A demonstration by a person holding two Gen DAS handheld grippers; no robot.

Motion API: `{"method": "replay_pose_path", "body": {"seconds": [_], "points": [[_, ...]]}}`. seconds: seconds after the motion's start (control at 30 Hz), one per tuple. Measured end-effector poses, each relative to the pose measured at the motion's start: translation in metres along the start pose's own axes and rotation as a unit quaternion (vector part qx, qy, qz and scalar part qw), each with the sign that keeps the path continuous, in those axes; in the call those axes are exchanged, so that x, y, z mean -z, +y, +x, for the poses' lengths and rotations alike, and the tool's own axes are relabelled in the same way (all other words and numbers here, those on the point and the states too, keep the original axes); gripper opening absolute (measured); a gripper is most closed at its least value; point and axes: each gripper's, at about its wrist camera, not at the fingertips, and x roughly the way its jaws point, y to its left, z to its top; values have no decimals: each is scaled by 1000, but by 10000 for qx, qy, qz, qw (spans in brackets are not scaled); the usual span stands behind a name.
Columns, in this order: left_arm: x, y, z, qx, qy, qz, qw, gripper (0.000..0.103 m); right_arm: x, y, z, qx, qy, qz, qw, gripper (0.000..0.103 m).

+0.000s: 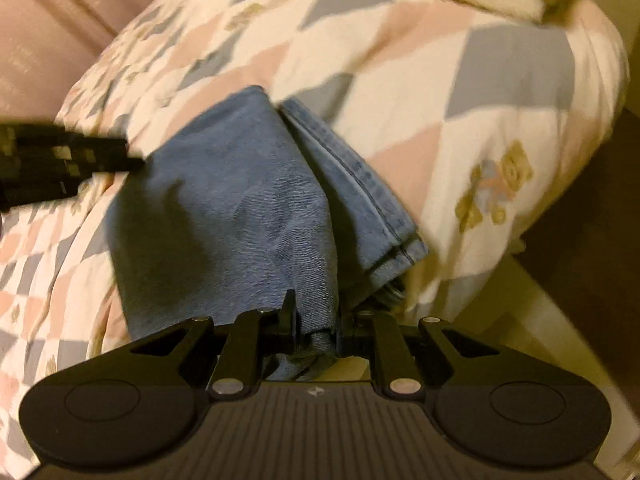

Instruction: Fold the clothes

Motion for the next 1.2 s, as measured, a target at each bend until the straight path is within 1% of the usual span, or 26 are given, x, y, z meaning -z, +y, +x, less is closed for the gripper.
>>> {"method": "replay_pose_path", "body": {"seconds": [0.07,0.1,0.13,0.2,0.33,0.43,0.53,0.57,0.6,0.67,0.73,0.77,0.8,0.87,0.9,0.97,1.0,1.03,1.07,1.1,1.13,1.17,1.2], "points": [[21,-2,-6,-77,128,-219,9996,27,-2,3,-14,-33,-133,-173,9998,14],[29,-4,-10,-108,131,-292,9994,27,-4,4,-23,-32,-246,-284,9993,14],[33,-6,-13,-125,95,-352,9993,27,-5,6,-32,-30,-360,-396,9986,14],[34,-11,-15,-111,48,-444,9989,28,-7,4,-41,-22,-414,-538,9977,14],[27,-20,-20,-204,-94,-482,9986,28,-11,-13,-36,285,-320,-406,9983,14],[24,-25,-23,-324,-200,-517,9979,28,-20,-18,-35,334,-311,-404,9981,14],[27,-29,-21,-389,-229,-514,9977,27,-25,-24,-23,531,-237,-369,9976,13],[28,-31,-19,-400,-224,-501,9977,27,-27,-27,-16,596,-211,-258,9977,14],[29,-33,-18,-411,-219,-487,9977,27,-28,-32,-5,641,-91,-115,9978,14],[31,-35,-7,-563,-164,-410,9974,28,-31,-38,11,705,126,84,9974,16],[32,-33,3,-689,-92,-408,9967,28,-36,-42,19,743,315,192,9966,24],[31,-29,6,-693,-49,-501,9963,28,-39,-43,23,763,409,246,9959,41],[31,-25,5,-665,-41,-603,9960,28,-40,-42,16,808,358,188,9959,54],[31,-19,-6,-590,-213,-719,9954,28,-43,-40,2,900,246,66,9956,55],[32,-18,-10,-566,-307,-711,9954,28,-43,-37,-7,941,124,0,9955,58],[33,-18,-17,-531,-486,-632,9954,27,-40,-27,-24,1210,-264,-198,9921,58],[33,-18,-16,-526,-554,-585,9954,23,-37,-21,-31,1338,-480,-343,9893,56],[32,-17,-12,-530,-547,-564,9955,19,-35,-16,-32,1408,-560,-495,9872,48],[30,-15,-5,-534,-504,-560,9957,13,-31,-9,-29,1414,-548,-683,9861,22],[26,-13,2,-510,-474,-579,9959,12,-29,-5,-21,1500,-415,-829,9843,0],[22,-12,11,-468,-448,-583,9962,12,-26,-1,-13,1588,-279,-973,9821,0],[16,-11,21,-454,-384,-518,9969,12,-23,0,-2,1772,-215,-1096,9778,1],[10,-11,30,-466,-312,-424,9975,12,-24,-1,8,1823,-104,-1095,9771,1]]}}
